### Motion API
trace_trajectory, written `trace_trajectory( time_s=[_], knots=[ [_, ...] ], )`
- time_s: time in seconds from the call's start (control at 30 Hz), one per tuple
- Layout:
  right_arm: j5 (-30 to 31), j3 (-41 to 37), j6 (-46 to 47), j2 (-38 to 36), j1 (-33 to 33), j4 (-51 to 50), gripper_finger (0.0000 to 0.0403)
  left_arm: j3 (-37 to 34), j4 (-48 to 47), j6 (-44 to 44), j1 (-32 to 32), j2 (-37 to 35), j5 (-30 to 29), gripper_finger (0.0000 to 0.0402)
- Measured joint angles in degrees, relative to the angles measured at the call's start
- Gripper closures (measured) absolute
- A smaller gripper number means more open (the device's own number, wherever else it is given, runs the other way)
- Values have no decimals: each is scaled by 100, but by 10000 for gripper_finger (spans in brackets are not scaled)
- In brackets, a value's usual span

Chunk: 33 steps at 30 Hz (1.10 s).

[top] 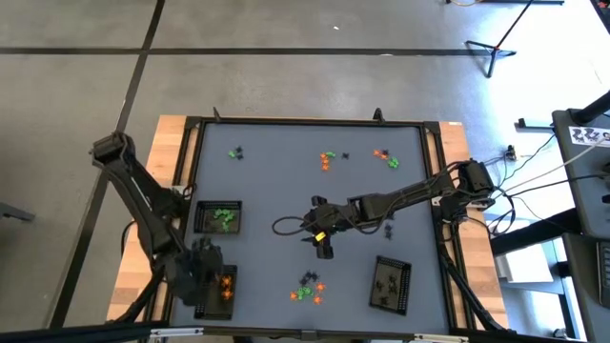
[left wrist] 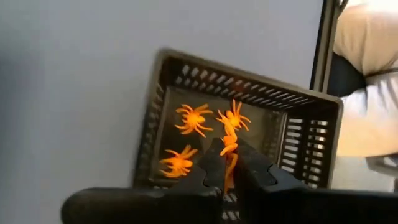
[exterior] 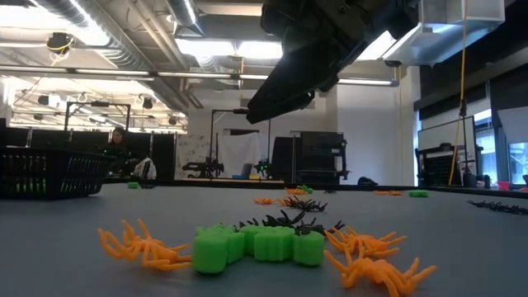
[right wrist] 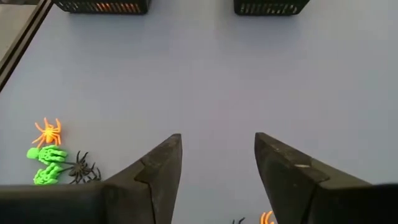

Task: Sort Halloween decoration
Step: Put the orange spider toy into the bottom left black bin, then put the black spider toy into the bottom right black bin

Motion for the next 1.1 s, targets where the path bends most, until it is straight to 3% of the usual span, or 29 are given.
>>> trace_trajectory(
  time_s=[0.17, 0.37, 0.5, 0.63, 0.7, 0.87, 1.1],
  knots=[
    [-1, 0, 0, 0, 2, -7, 201, 0, 314, -145, -153, 377, -3, 340],
    [38, 0, 99, -2, 2, -415, 201, 0, 306, 156, -28, 243, -287, 294],
    [208, 0, 430, -2, 0, -1176, 201, 0, 419, 1039, -28, 7, -1340, 291],
    [298, -31, 771, -4, 0, -1862, 201, -32, 758, 2364, -79, -229, -2797, 291],
    [297, -133, 928, -4, 0, -1868, 201, -148, 1101, 3027, -26, -353, -3136, 290],
    [270, -425, 1262, 33, 0, -1661, 201, -857, 3077, 4574, 279, -586, -3171, 290],
    [-82, -652, 1438, 276, 2, -900, 201, -2091, 6615, 6168, 1124, -608, -1947, 290]
  ],
)
